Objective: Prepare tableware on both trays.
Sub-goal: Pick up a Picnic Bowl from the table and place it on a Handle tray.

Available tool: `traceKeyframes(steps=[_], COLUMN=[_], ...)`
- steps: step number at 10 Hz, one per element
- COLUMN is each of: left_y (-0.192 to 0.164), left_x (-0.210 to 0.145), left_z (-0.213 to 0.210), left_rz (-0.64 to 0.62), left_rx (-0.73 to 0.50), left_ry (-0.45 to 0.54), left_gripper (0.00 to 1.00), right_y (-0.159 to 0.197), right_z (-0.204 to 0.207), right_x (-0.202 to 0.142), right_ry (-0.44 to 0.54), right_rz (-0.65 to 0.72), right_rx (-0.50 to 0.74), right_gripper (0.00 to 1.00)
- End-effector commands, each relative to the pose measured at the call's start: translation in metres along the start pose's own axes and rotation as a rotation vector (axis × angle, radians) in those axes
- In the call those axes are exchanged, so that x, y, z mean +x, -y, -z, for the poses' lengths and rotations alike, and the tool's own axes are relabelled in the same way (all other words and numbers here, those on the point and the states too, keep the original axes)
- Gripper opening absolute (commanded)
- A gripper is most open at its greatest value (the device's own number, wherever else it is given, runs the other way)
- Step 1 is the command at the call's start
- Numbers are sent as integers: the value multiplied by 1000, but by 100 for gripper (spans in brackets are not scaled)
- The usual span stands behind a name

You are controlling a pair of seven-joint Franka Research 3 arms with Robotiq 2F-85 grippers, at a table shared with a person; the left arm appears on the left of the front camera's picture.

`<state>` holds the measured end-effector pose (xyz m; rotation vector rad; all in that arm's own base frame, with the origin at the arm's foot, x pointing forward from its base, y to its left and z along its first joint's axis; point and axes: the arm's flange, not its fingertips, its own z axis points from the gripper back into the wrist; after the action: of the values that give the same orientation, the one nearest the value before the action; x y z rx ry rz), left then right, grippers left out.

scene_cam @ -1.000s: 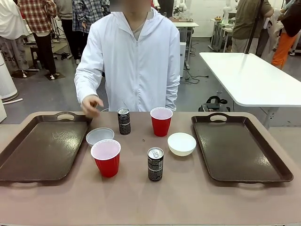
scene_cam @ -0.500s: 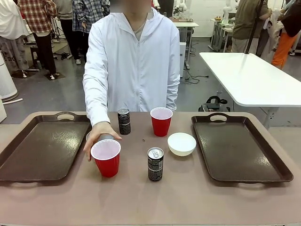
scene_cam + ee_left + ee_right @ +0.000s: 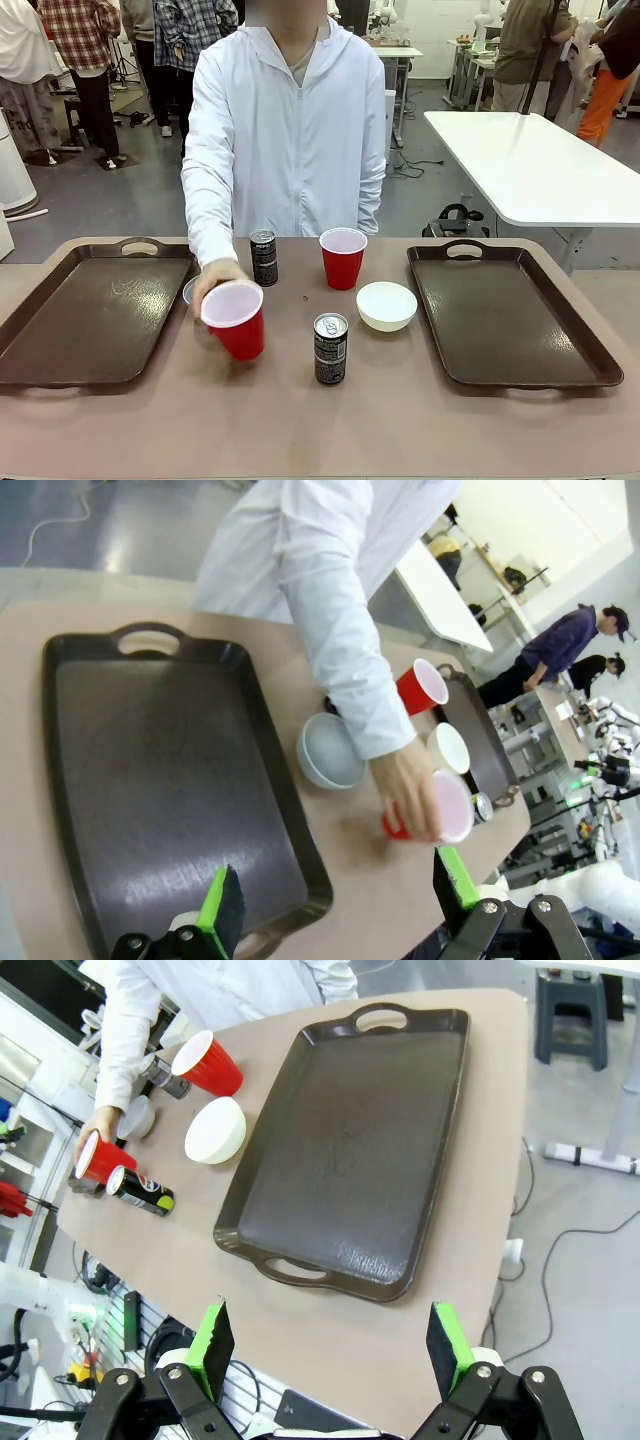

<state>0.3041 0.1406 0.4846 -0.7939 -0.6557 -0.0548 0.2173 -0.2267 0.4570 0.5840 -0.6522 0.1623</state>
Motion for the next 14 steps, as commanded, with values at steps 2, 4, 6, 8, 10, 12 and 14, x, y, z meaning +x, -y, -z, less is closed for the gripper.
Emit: traceKeyframes(steps=[2,4,6,8,10,12,14], left_y=[-3,-3,-3,-3,-3,-3,-3], left_x=[-1,-1,-1,-1,-1,-1,-1], left_z=[-2,-2,-2,-2,-2,-2,-2], left_rz=[7,7,7,7,7,7,7], left_rx=[-8,-8,-8,-8,-8,-8,-8], left_ry=[9,9,9,9,9,9,9], left_gripper=[100,100,100,100,100,100,100], right_y=[-49,-87,-124,-172,-215,-236,-240], right_z=[-29,-32,-15,28,87,151,192], right_x=[20,56,90,111,115,122,134], right_ry=[-102,-191,-390,-486,-495,-418,-357], right_rz=[-37,-47,-88,-137,-182,-178,-130], right_rx=[-83,-129,-248,-361,-427,-531,-604], right_gripper=[100,100,100,100,100,100,100])
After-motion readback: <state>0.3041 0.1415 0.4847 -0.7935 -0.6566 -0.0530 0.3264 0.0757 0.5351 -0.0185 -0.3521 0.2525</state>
